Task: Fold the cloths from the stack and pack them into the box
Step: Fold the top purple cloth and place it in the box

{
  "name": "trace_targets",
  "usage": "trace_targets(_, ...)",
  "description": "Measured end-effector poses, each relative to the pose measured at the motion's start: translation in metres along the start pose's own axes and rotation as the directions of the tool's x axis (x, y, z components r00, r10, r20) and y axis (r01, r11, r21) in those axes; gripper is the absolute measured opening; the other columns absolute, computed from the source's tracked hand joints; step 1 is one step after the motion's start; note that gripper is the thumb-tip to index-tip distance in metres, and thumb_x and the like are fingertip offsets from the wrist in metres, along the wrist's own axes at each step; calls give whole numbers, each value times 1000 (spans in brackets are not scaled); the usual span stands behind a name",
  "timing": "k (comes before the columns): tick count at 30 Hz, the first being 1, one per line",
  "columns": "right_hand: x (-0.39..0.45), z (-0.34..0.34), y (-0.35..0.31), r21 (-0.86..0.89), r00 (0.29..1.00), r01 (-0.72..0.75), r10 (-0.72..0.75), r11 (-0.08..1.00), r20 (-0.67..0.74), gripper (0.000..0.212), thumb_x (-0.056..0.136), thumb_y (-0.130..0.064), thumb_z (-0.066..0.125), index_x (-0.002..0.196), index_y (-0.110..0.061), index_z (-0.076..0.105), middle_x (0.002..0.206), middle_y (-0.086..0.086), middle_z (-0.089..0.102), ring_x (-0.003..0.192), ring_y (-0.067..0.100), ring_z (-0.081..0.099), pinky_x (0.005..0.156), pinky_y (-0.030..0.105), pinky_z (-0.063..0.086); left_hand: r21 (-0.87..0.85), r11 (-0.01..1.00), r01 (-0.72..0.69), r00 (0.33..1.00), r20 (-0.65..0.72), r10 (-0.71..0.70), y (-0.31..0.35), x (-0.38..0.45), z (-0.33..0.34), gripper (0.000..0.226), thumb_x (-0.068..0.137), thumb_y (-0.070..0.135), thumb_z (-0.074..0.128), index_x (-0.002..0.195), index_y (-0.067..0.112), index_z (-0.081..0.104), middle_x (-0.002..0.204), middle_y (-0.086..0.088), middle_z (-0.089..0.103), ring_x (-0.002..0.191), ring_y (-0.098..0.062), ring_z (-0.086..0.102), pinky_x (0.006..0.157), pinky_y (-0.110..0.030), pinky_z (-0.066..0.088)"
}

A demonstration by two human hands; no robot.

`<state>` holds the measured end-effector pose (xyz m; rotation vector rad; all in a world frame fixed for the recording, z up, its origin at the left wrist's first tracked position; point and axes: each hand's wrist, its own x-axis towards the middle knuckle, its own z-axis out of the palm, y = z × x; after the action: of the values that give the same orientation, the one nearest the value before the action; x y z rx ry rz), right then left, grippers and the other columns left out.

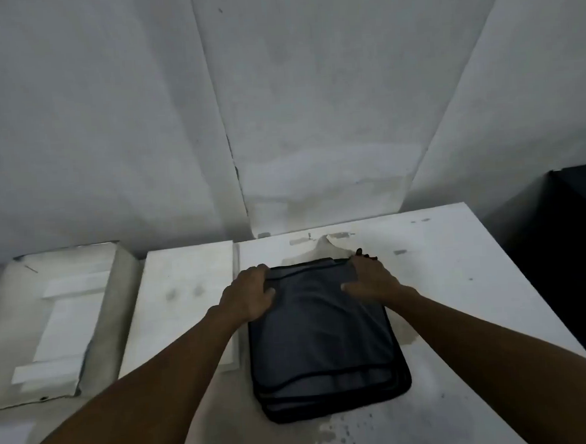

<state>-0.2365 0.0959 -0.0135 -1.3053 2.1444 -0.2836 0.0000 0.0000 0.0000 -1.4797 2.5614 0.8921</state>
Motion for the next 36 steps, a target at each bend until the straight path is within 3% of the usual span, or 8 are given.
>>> trace_targets(4,26,-5,17,-41,999,-16,18,999,40,20,66,-32,57,81,-19,59,81,-4,64,73,15,60,73,40,58,17,998,56,997,48,-57,-9,26,13,41,79,30,46,119,23,53,118,-4,60,104,-25,59,85,-43,53)
trace_targets(6,33,-6,22,-36,999,-27,28,999,41,15,71,-26,58,81,-16,59,83,-1,63,78,19,61,72,36,56,19,997,73,995,66,-74,-10,35,18,40,83,23,48,123,23,53,119,-4,60,105,-27,59,87,-43,53)
trace_targets(11,62,3,38,-154,996,-27,40,988,81,41,83,-20,53,123,-12,49,127,10,49,118,30,45,91,45,48,22,990,136,985,106,-138,-28,65,42,52,74,20,42,125,25,48,119,-8,63,104,-30,61,86,-43,54)
trace_targets(16,89,13,48,-224,998,45,-34,973,53,54,83,-13,56,134,-12,40,138,7,44,130,28,34,94,44,46,71,988,136,983,117,-143,-45,88,61,59,71,22,44,129,24,47,125,-7,60,112,-29,57,88,-42,53)
trace_targets(23,98,15,52,-319,999,34,-42,947,-19,28,79,-10,58,108,-9,57,112,12,56,107,29,46,76,35,42,177,975,136,986,76,-151,-34,98,56,42,81,13,57,123,10,52,126,-14,51,117,-32,47,91,-43,49)
trace_targets(29,93,15,62,-183,997,34,-45,983,-55,20,75,-6,58,94,-10,60,100,8,62,96,28,55,71,32,42,34,991,126,988,90,-129,-29,94,45,3,78,11,57,79,12,59,94,-8,63,91,-30,63,75,-37,55)
trace_targets(32,85,11,64,-91,997,42,-48,995,-62,9,76,-6,57,85,-10,57,89,7,65,82,26,61,65,30,45,-3,988,153,986,65,-152,-27,86,36,8,78,8,61,84,13,58,85,-2,58,85,-27,62,73,-34,53)
trace_targets(36,64,6,66,-53,994,61,-65,997,-85,3,81,-7,57,82,-9,57,85,6,64,74,21,58,59,28,44,-19,988,155,988,26,-155,-31,68,29,16,75,5,60,89,12,61,96,-9,65,89,-31,63,77,-38,53)
